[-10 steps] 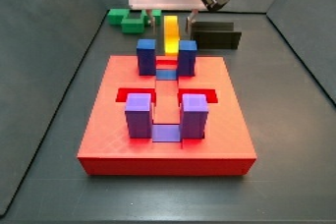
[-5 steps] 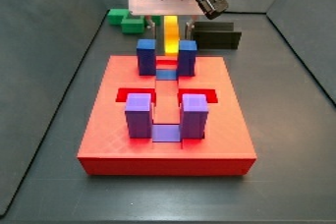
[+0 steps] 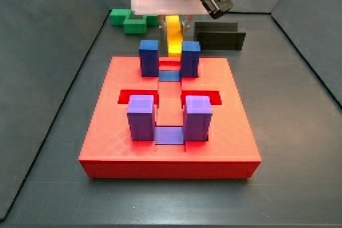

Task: Pick up the yellow object. Move up. Move to above the board. Insert the yellow object.
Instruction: Pick up the yellow object.

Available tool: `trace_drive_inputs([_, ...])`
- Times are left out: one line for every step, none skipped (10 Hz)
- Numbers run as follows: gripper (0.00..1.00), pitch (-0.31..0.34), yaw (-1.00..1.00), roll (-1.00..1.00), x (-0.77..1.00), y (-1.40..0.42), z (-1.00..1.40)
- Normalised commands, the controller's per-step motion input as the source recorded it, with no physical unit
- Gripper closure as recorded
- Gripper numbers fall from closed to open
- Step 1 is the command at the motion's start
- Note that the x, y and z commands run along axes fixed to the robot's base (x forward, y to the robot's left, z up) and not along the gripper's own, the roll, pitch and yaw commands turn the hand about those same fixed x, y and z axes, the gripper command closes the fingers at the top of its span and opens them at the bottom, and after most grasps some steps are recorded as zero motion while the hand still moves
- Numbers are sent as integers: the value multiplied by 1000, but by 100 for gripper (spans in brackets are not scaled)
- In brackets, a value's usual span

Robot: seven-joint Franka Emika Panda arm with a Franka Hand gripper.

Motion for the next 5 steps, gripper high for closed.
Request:
trace_drive_inputs([100,0,0,0,0,0,0])
trace_drive_inputs([100,0,0,0,0,0,0])
trace_drive_inputs([100,0,0,0,0,0,0])
trace_drive_inputs([100,0,0,0,0,0,0])
trace_drive_inputs([100,0,0,0,0,0,0])
